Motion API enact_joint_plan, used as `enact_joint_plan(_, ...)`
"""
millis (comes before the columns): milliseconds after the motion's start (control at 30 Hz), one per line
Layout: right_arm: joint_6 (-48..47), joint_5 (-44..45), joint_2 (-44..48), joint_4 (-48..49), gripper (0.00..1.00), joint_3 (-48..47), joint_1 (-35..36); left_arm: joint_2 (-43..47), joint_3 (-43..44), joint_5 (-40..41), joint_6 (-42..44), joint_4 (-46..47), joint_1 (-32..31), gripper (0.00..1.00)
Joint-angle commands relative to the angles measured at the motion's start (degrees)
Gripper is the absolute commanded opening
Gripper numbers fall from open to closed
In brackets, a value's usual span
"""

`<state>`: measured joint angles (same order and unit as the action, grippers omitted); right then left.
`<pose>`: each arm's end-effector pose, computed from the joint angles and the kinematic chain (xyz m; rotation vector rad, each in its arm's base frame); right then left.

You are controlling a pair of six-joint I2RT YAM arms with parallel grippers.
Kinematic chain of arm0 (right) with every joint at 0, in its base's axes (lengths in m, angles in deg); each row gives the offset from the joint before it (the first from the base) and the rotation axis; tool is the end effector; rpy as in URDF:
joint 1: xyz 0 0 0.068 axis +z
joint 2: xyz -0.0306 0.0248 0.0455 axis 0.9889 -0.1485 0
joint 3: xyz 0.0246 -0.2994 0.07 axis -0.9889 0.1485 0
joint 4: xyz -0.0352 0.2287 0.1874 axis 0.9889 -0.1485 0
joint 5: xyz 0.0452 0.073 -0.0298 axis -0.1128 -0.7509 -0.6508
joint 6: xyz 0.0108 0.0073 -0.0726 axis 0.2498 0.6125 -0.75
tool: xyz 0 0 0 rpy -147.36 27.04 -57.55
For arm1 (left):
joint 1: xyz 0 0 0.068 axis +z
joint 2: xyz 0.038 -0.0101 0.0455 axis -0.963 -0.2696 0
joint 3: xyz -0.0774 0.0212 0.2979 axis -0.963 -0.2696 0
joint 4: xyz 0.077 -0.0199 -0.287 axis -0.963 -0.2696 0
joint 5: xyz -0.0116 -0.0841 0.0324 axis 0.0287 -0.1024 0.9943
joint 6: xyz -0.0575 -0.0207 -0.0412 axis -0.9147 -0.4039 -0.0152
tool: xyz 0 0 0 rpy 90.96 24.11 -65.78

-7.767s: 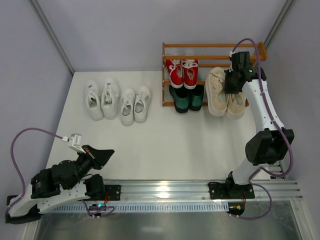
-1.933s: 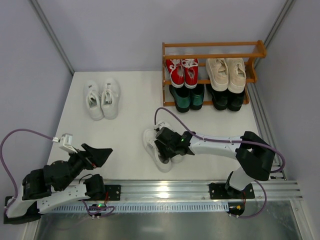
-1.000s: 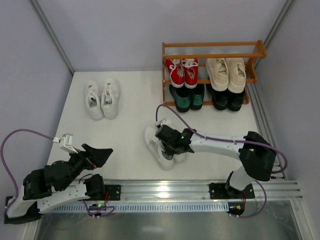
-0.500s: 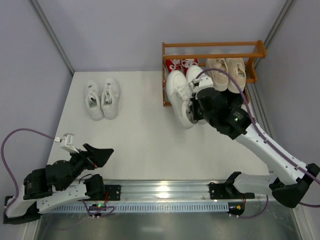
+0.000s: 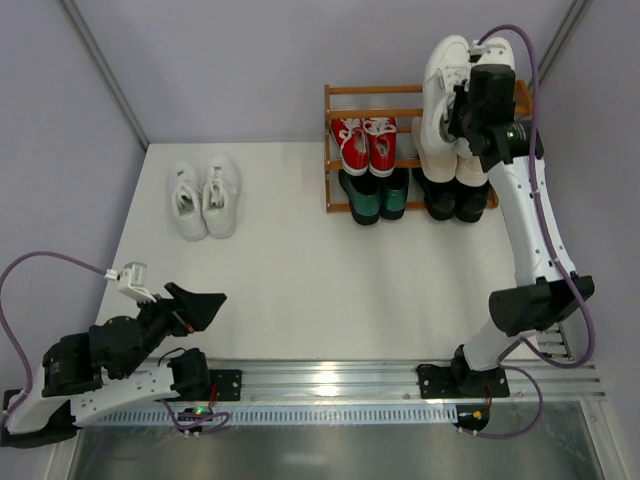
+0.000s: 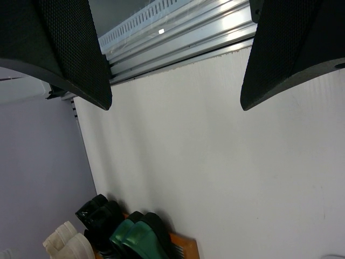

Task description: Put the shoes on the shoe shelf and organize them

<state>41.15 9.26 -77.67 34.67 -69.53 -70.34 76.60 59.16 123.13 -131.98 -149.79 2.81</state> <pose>0.3896 0.0570 0.5168 0.1008 1.9485 -0.1291 0.0402 0.0080 0.3345 -0.3029 1.9083 -0.9012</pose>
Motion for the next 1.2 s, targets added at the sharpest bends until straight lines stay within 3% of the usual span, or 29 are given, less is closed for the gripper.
enact_joint_plan(0,-3.2,-5.5,-4.6,5.1,0.04,-12.2,-5.6,1.2,1.2,0.8,-0.3,-0.7,0.1,1.0)
enact_joint_plan(133,-7.2,-10.2,-11.5,3.5,0.04,-21.8,-8.4,2.4,1.0,0.8,-0.2,-0.3,0.1,1.0)
enact_joint_plan(333,-13.9,-14.9,-13.0,9.6,0.04,-22.2,-10.2,2.4,1.8,1.1,0.5,0.0,0.1,1.0)
enact_joint_plan(533,-13.5,-19.6,-14.3,12.0,0.04,-21.8,-12.3,2.9,1.4,1.4,0.8,0.6,0.1,1.0)
enact_joint_plan(1167,-10.2,-21.0,-18.9,13.6,0.04,-21.7,-14.4,4.4,1.8,3.1,0.7,-1.0,0.1,1.0)
